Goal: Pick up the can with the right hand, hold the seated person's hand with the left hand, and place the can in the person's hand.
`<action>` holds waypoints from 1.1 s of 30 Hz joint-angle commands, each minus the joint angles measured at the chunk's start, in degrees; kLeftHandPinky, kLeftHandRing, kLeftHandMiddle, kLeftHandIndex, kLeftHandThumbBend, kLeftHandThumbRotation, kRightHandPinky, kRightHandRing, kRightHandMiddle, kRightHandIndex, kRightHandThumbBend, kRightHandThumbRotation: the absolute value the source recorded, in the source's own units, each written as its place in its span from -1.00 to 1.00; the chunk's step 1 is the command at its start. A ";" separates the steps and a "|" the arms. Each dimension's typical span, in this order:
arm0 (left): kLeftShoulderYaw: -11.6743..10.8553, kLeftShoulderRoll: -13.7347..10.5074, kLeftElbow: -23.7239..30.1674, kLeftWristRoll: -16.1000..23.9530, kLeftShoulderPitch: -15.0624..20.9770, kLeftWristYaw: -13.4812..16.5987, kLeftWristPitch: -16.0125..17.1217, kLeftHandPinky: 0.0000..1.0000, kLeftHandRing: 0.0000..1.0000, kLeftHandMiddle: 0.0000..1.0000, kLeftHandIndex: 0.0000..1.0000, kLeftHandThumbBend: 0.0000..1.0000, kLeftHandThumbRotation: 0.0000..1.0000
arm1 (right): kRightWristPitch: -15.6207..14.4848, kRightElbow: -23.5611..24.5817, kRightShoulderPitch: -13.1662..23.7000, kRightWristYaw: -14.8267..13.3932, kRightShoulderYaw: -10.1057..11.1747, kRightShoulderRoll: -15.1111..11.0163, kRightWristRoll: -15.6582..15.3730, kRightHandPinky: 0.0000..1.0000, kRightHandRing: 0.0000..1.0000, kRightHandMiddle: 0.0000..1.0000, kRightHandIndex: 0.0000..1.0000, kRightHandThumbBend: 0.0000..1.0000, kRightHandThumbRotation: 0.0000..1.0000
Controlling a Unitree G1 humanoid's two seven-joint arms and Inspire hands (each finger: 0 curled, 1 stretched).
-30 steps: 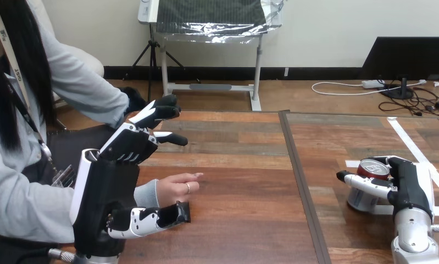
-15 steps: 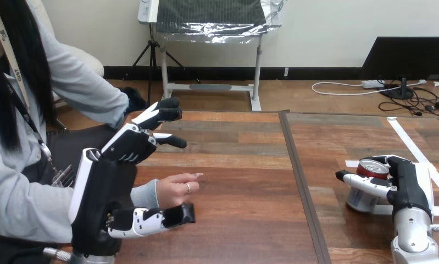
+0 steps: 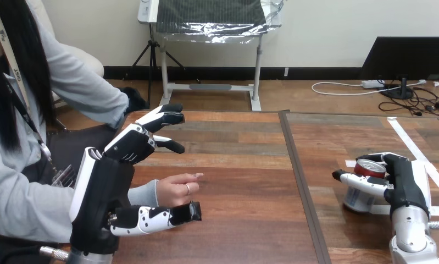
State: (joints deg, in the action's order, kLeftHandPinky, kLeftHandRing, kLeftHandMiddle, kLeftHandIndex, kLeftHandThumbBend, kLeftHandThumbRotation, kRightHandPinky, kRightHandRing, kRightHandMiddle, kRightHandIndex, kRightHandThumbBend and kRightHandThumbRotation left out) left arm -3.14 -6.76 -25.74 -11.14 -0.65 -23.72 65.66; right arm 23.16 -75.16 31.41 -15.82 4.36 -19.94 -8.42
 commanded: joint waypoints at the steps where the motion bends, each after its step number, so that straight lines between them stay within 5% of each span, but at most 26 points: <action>1: -0.67 -0.92 1.61 1.57 2.92 1.41 -0.12 0.15 0.61 0.64 0.45 1.00 -0.30 | 2.66 3.05 4.77 0.29 -0.55 0.57 -0.41 -0.18 -0.12 0.06 0.08 0.65 -1.00; 10: -1.44 -1.72 1.12 4.36 3.15 3.46 -0.11 0.17 0.60 0.62 0.46 1.00 -0.34 | 3.95 3.56 5.67 0.91 -0.85 0.57 -1.16 -0.20 -0.13 0.06 0.07 0.66 -1.00; 22: -4.93 -3.15 3.21 15.53 2.13 10.44 -2.81 0.32 0.65 0.62 0.50 1.00 -0.40 | 5.06 4.41 6.90 1.46 -1.62 0.55 -1.89 -0.21 -0.15 0.05 0.06 0.66 -1.00; 33: -7.13 -7.08 7.66 27.06 1.25 15.64 -7.74 0.44 0.69 0.69 0.61 1.00 -0.35 | 6.07 5.51 8.08 1.40 -1.99 0.86 -2.03 -0.38 -0.26 0.04 0.06 0.66 -1.00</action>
State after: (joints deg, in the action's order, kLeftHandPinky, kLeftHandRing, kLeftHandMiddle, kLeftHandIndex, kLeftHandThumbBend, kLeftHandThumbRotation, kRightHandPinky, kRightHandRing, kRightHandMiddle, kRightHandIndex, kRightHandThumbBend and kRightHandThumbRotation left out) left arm -9.03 -11.29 -23.05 12.84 -0.76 -10.36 59.47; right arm 26.56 -73.50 32.97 -14.04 2.68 -19.36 -10.28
